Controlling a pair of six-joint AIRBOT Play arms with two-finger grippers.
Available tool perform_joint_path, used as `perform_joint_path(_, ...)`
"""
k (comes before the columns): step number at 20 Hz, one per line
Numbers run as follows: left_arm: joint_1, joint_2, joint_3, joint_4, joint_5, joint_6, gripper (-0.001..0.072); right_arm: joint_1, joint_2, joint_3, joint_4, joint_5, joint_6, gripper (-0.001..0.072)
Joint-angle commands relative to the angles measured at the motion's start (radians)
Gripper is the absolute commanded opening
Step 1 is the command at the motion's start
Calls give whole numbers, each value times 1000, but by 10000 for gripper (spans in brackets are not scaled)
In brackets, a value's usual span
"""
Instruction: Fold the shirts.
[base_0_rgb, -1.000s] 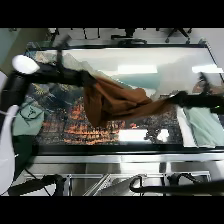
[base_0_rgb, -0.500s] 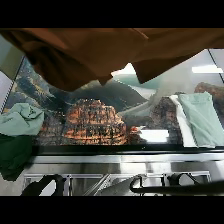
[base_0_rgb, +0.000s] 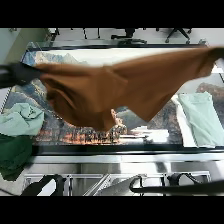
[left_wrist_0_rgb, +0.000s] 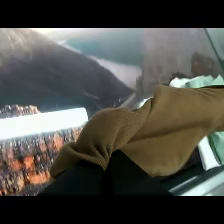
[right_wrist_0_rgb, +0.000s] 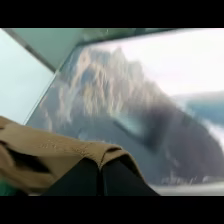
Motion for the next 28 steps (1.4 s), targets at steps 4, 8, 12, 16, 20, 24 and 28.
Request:
perform_joint_path(4, -61, -397, -166, -8, 117, 124, 16, 232, -209, -454, -202, -306, -82, 13)
perform_joint_path(8, -41, -665, -25, -9, 197, 175, 21, 244, -441, -447, -134, -359, -159, 13)
perform_joint_path(12, -19, -790, 181, -7, 153, 168, 707, 244, -495, -445, -50, -373, -216, 13)
perform_joint_path(16, 31, -793, 312, -4, -95, 83, 707, 243, -483, -445, -55, -365, -222, 13)
perform_joint_path(20, 58, -689, 132, 50, -170, 58, 707, 243, -483, -445, -55, -361, -224, 13)
perform_joint_path(24, 59, -541, -222, 206, -22, 59, 707, 243, -483, -445, -55, -361, -230, 14)
perform_joint_path(28, 29, -513, -448, 195, 162, 61, 707, 243, -483, -445, -54, -361, -231, 14)
